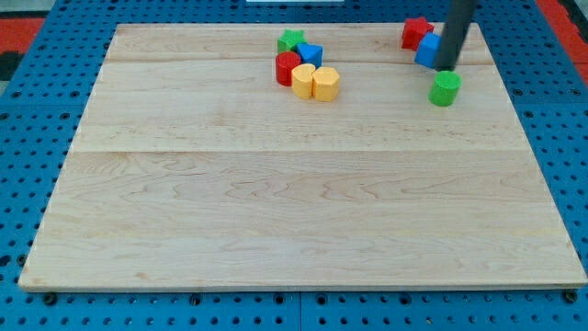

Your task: Push the blue cube in between the red star and green circle

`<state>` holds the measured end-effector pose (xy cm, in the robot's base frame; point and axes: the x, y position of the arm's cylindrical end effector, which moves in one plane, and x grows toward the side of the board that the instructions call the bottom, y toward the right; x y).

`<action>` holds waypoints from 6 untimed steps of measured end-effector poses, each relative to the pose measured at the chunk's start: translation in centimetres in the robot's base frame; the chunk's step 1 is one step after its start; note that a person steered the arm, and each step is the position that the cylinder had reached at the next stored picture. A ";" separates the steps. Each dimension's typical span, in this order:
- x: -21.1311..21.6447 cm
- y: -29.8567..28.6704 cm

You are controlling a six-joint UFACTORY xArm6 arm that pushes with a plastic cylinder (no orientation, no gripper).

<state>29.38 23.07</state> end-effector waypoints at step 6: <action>-6.9 2.1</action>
